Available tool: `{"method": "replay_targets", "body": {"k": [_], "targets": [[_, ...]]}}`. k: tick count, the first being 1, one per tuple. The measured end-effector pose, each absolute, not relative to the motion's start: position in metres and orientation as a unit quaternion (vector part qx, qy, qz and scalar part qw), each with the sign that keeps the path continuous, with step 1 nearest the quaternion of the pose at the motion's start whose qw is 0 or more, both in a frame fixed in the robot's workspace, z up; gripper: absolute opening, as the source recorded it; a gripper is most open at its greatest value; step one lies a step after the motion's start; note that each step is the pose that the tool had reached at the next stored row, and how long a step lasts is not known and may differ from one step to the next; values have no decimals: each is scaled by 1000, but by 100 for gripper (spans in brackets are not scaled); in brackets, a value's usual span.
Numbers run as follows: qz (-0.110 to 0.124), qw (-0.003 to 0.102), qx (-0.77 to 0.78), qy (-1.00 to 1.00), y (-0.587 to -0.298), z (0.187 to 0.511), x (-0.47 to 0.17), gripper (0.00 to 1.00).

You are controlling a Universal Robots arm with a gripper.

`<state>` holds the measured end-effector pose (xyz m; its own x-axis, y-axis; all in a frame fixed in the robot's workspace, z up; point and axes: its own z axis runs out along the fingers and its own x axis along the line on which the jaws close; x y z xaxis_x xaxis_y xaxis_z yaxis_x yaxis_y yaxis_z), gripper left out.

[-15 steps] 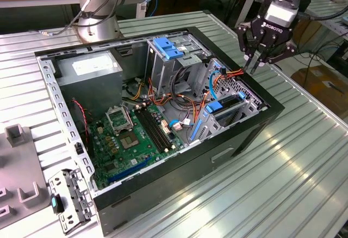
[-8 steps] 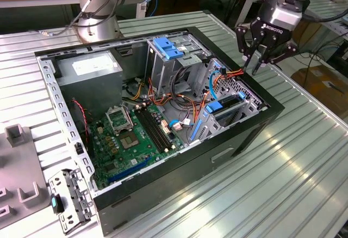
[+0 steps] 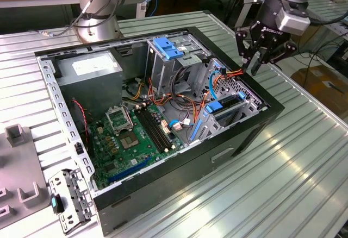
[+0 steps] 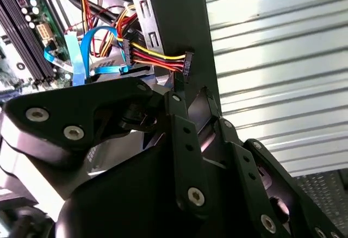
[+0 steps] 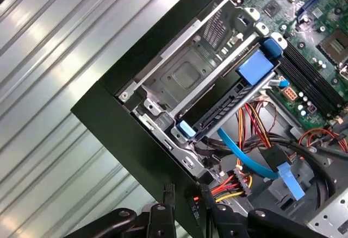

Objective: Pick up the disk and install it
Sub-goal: 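Insert the first disk wire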

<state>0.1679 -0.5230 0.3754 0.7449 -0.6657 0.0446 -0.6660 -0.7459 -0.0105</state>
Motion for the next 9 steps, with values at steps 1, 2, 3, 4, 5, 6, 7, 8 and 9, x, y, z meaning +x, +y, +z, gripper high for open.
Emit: {"method": "replay_targets", "body": {"k": [1,2,3,4,5,6,7,8,9], "targets": [[23,3,937,-348,-523,375,168,31],[23,2,942,-336,-523,374,168,31],[23,2,945,-326,-522,373,168,31],[22,0,946,-324,-522,373,168,31],[21,-2,946,-323,-521,372,168,31],[21,-4,947,-320,-519,371,168,31],[20,-5,949,-315,-519,370,168,31],[20,-5,951,-307,-519,370,168,31],[20,-6,955,-297,-519,369,168,31]]}}
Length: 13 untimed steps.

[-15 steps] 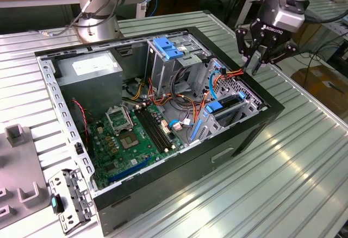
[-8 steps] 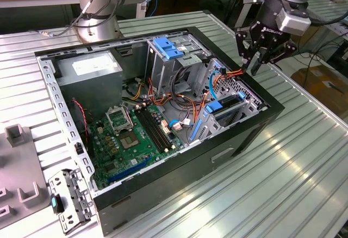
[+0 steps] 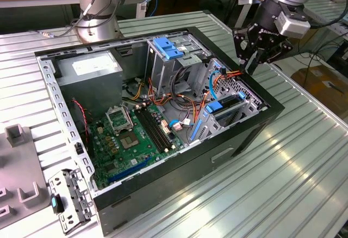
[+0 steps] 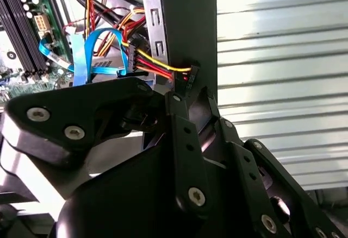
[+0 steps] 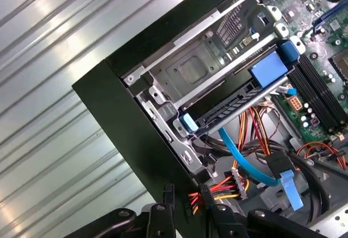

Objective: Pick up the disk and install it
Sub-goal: 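Insert the first disk wire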

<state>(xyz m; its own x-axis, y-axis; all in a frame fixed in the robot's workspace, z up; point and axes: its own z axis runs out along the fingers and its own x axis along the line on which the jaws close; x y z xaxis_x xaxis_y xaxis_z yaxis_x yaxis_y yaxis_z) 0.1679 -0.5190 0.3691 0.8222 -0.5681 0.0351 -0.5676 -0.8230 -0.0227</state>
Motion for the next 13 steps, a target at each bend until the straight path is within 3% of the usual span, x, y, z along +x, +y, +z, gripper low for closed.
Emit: {"method": "replay_targets", "body": {"k": [13], "targets": [[-20,7,-971,237,-514,367,170,31]]}}
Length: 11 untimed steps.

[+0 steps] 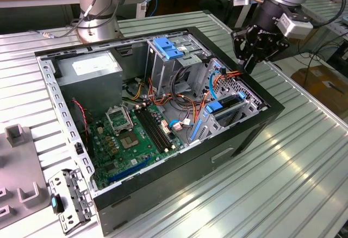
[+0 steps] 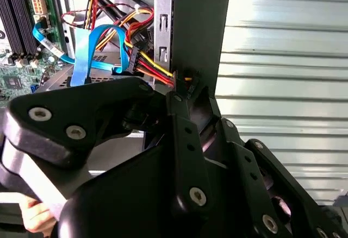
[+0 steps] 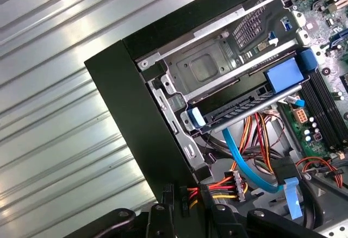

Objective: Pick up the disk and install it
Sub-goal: 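Insert the first disk wire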

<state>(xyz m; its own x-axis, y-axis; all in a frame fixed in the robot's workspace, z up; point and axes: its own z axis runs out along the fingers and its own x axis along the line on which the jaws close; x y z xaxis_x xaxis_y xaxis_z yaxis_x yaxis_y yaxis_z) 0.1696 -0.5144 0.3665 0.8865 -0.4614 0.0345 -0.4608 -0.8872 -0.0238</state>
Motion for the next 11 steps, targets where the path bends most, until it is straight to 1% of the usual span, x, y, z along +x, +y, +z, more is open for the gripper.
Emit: {"method": "replay_targets", "body": {"k": [2,4,11], "targets": [[-20,7,-971,237,-514,367,170,30],[-20,7,-971,237,-514,367,170,17],[-20,7,-971,237,-514,373,170,16]]}}
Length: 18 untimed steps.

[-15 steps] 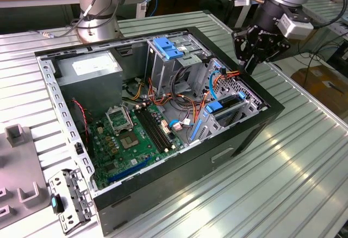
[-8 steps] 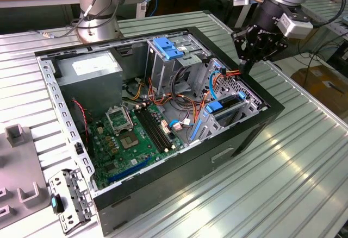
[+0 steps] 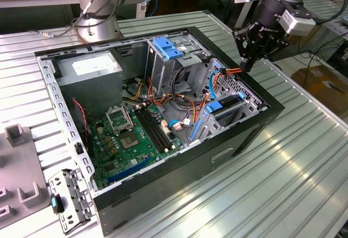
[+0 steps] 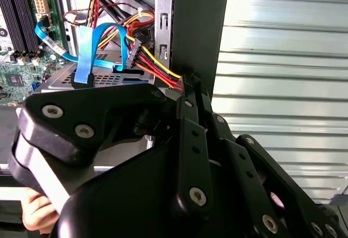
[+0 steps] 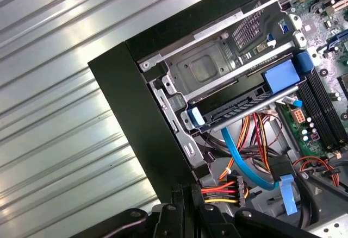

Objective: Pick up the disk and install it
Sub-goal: 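Insert the first disk wire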

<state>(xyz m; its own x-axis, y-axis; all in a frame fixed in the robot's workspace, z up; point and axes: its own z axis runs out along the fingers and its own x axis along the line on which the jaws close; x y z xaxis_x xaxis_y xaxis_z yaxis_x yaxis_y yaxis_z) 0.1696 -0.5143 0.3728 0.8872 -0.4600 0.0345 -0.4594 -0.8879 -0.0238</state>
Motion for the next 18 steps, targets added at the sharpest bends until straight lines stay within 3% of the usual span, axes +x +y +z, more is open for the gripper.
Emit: {"method": "replay_targets", "body": {"k": [18], "targets": [[-20,7,-962,273,-514,373,161,16]]}}
